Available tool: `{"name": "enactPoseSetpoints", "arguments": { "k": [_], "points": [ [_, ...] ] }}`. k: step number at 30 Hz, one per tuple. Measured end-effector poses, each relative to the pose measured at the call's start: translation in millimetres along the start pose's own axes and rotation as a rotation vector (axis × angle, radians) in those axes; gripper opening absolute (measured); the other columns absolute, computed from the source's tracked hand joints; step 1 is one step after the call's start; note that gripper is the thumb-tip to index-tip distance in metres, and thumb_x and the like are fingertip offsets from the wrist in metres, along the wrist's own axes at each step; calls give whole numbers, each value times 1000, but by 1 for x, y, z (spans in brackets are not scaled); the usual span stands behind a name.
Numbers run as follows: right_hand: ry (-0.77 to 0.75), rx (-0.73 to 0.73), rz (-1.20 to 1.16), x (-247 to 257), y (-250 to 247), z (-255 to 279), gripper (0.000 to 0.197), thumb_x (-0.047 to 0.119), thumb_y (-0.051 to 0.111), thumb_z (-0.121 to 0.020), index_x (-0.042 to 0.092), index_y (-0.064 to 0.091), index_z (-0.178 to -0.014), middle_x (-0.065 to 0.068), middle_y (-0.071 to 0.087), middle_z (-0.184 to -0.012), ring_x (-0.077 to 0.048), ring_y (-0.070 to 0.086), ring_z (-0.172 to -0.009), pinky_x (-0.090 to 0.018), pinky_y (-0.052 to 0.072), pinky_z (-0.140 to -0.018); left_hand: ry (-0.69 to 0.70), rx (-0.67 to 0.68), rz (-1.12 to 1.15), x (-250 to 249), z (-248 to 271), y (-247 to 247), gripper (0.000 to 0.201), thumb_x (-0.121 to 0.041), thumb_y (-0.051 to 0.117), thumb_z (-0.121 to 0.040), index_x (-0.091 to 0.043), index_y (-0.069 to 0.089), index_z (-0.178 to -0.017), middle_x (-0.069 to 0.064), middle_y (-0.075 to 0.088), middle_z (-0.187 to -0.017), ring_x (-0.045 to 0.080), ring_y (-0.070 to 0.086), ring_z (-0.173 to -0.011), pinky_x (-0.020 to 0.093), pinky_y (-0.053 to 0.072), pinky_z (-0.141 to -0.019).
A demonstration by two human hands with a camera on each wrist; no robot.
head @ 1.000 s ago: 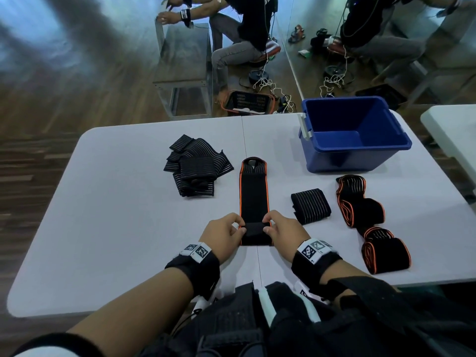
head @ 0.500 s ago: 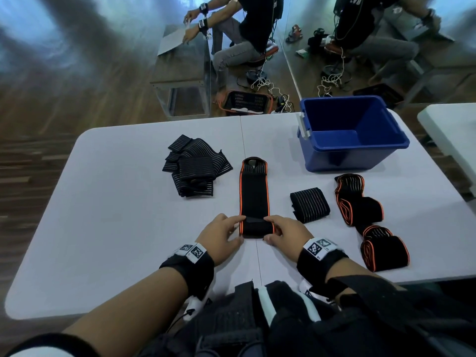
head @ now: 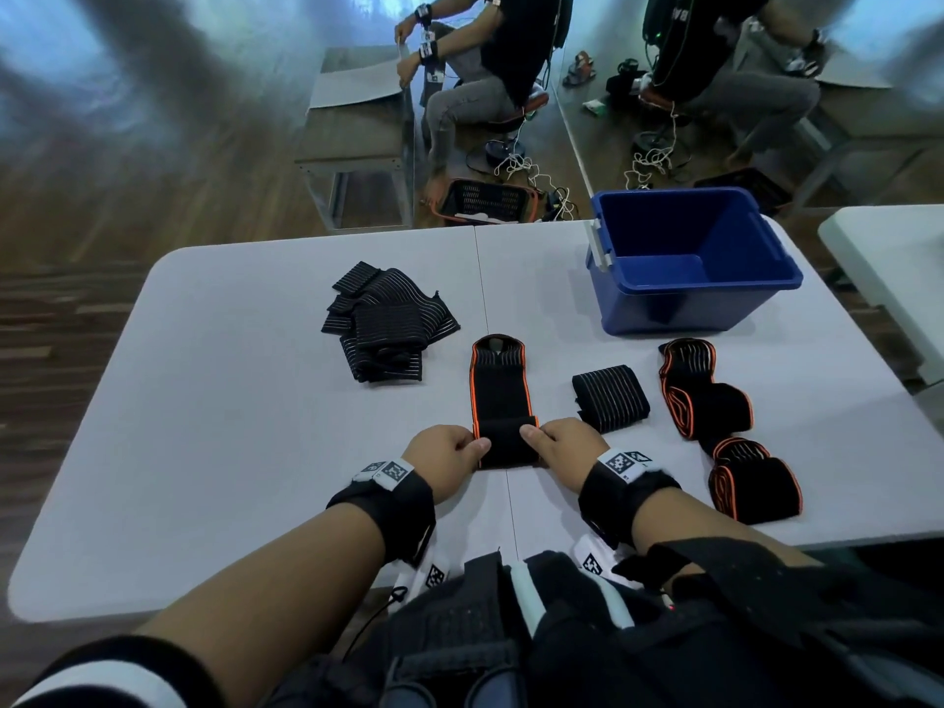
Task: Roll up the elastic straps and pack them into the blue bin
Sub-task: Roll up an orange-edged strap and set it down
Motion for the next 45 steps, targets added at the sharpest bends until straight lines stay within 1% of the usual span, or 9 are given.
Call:
{"name": "enactPoseSetpoints", "arguments": {
  "k": [7,10,13,19,24,27,34,41,45],
  "points": [
    [126,11,101,3,4,-4,56,51,41,-101,13,47,-60,-3,51,-62,-21,50,-61,-30,35,-55,-53,22,-48,-5,4,-2,50,-49,52,-99,-7,70,-79,10,73,-80,20,61,-68,34,51,-73],
    [119,-40,98,2,6,-2,38,48,47,-99,14,52,-83,-3,57,-78,-24,58,-76,-32,39,-61,-11,-66,-76,-5,6,-2,35,-50,60,-92,-16,63,-86,2,68,-85,20,63,-77,36,53,-76],
    [-14,-174,6,1,5,5,25,36,61,-94,20,47,-107,-4,56,-96,-24,59,-84,-36,49,-73,138,-175,-147,-9,13,-3,29,-45,68,-87,-25,53,-104,-4,52,-106,18,56,-89,34,49,-80],
    [-275,-270,105,3,9,11,7,19,62,-92,19,64,-100,3,51,-101,-18,55,-89,-38,51,-85,316,-222,-304,-13,20,0,32,-37,63,-94,-26,64,-124,-1,46,-133,22,48,-116,37,48,-94],
    [-316,-208,165,-3,5,19,40,42,70,-85,22,67,-120,7,59,-121,-18,49,-112,-31,40,-102,356,-38,-447,-9,24,1,78,-60,69,-81,-21,49,-145,-7,37,-151,23,44,-124,39,43,-105],
    [-289,-127,216,-6,4,24,62,38,79,-76,30,56,-133,12,53,-134,-16,46,-120,-32,39,-105,345,-19,-390,-2,24,3,83,-49,75,-81,-22,40,-151,-10,37,-155,20,45,-132,33,39,-110],
    [-166,-116,-84,-10,9,19,63,6,78,-77,25,58,-133,1,63,-124,-16,61,-107,-18,47,-91,178,-111,-11,1,20,6,80,-20,80,-78,-32,43,-147,-11,64,-130,19,64,-107,28,47,-96],
    [-23,-161,-396,-17,14,15,29,29,72,-86,29,54,-109,-6,71,-89,-17,70,-77,-36,57,-73,33,-182,275,6,18,6,50,-30,74,-86,-27,50,-130,-9,73,-101,11,67,-86,32,53,-78],
    [41,-164,-415,-19,21,13,28,35,68,-89,24,52,-109,-6,71,-79,-11,62,-58,-30,49,-61,-6,-178,337,6,18,4,37,-33,71,-89,-26,53,-122,-3,74,-82,12,66,-67,40,59,-73]
  ]
}}
Point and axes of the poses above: each hand's wrist, its own z-axis away from the middle knuckle, its own y-axis out of the palm, x = y × z, the point moved 2 cm from there along -z, towards the middle knuckle
